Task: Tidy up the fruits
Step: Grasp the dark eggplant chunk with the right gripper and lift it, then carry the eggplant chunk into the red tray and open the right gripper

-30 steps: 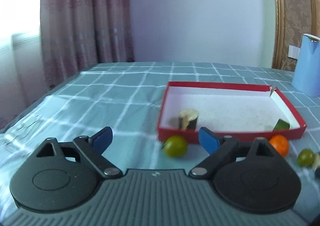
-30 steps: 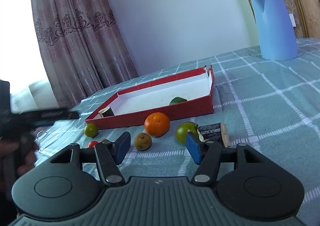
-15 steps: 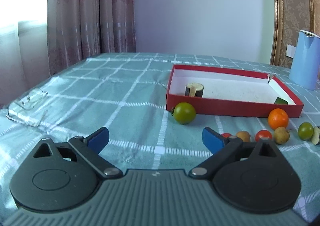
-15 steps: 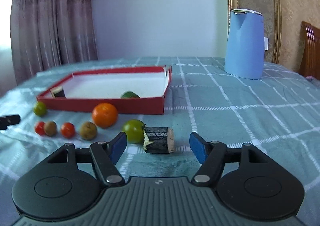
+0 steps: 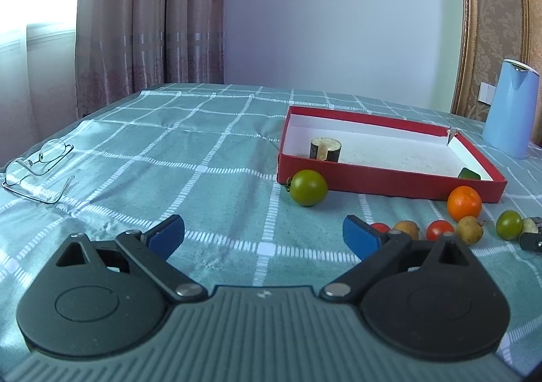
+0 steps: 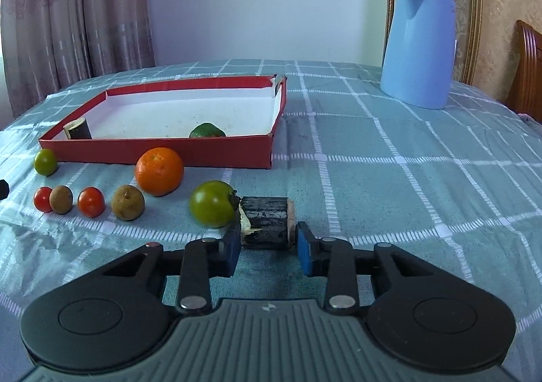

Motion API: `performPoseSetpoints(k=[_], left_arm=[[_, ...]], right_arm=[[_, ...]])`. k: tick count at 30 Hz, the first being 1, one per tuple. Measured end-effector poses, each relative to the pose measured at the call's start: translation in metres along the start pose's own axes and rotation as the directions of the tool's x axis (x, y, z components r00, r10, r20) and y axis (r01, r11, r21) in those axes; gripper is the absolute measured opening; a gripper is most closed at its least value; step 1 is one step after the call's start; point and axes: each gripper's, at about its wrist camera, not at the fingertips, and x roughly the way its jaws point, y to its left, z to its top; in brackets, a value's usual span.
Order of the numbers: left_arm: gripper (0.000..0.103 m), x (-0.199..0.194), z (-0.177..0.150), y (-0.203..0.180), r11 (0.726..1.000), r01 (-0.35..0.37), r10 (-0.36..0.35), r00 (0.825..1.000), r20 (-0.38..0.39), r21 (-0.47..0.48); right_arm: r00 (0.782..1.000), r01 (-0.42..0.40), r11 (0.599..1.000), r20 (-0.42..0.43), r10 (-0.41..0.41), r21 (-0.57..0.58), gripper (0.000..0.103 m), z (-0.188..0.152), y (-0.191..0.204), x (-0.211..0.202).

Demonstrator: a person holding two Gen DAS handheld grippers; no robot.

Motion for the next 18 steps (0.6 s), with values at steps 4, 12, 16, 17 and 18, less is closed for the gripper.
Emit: performPoseSetpoints(k=[4, 12, 16, 17, 18], left_arm=[[0.100, 0.001, -0.001, 0.001, 1.000, -0.001, 0.001, 1.000, -0.002, -0.004], [0.101, 0.002, -0.001, -0.001, 1.000, -0.016, 0.016, 1.000, -0.012, 0.002], [0.101, 0.002, -0.001, -0.002, 1.000, -0.026, 0.026, 1.000, -0.016, 0.008], [0.101, 0.002, -0.001, -0.002, 1.000, -0.025, 0.025, 1.000, -0.015, 0.008], [0.101, 0.002, -0.001, -0.002, 1.000, -0.025, 0.025, 1.000, -0.015, 0.007]], right_arm=[[1.000, -0.009, 1.000, 0.023, 0.008, 0.026, 0.029, -0.002, -0.004, -0.007], [0.994, -0.057, 0.996, 0.099, 0.049, 0.074, 0.029, -0.003, -0.015, -0.030], [0.985, -0.091, 0.994, 0.151, 0.081, 0.061, 0.029, 0.004, -0.012, -0.040], [0.984, -0.095, 0.994, 0.158, 0.085, 0.056, 0.029, 0.007, -0.010, -0.041], [0.982, -0.100, 0.994, 0.164, 0.091, 0.048, 0.029, 0.011, -0.008, -0.042]])
